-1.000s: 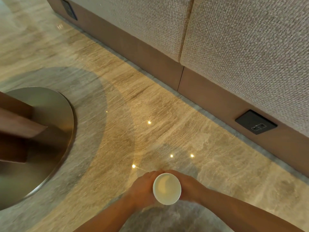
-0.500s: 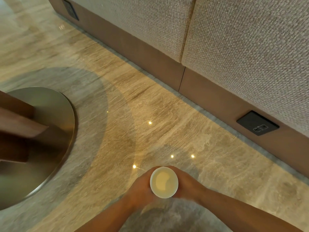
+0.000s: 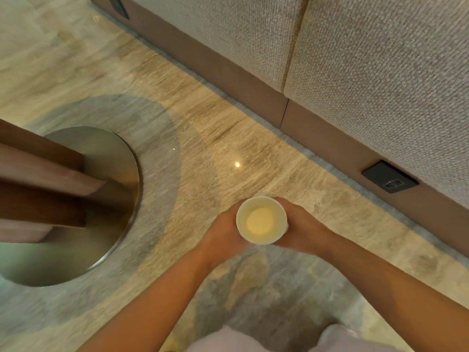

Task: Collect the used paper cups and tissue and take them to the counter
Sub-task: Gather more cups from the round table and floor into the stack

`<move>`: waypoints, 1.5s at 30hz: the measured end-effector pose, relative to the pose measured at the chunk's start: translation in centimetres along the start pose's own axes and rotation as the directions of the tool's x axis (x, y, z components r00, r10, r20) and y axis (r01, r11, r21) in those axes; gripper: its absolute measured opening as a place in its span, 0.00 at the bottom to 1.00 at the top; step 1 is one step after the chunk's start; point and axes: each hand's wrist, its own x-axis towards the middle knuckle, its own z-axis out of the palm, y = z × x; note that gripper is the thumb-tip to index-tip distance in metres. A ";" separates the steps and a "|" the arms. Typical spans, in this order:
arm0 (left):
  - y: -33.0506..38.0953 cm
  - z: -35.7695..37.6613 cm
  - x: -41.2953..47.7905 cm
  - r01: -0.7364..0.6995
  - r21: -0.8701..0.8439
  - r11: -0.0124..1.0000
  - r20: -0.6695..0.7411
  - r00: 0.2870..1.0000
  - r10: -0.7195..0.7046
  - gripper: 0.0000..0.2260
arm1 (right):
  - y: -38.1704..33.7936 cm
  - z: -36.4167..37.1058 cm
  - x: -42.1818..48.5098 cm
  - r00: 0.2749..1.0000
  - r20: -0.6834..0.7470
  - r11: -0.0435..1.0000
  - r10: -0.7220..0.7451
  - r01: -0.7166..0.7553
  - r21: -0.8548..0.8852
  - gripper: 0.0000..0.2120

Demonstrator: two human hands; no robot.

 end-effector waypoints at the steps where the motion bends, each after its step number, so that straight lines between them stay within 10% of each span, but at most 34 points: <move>1: 1.7 -0.8 -0.5 -0.008 0.020 1.000 -0.002 1.000 0.009 0.28 | -1.9 -0.9 -0.6 1.000 0.024 1.000 0.000 0.000 -0.015 0.29; 26: 46.9 -24.6 -21.8 -0.110 0.045 0.993 -0.236 0.965 0.118 0.32 | -52.4 -15.6 -18.7 0.982 -0.003 0.978 -0.191 0.190 -0.091 0.30; 45: 47.3 -42.8 -38.2 -0.055 -0.035 0.998 -0.493 0.869 0.031 0.35 | -72.7 -2.3 -16.5 0.920 0.250 0.938 -0.301 0.333 -0.095 0.39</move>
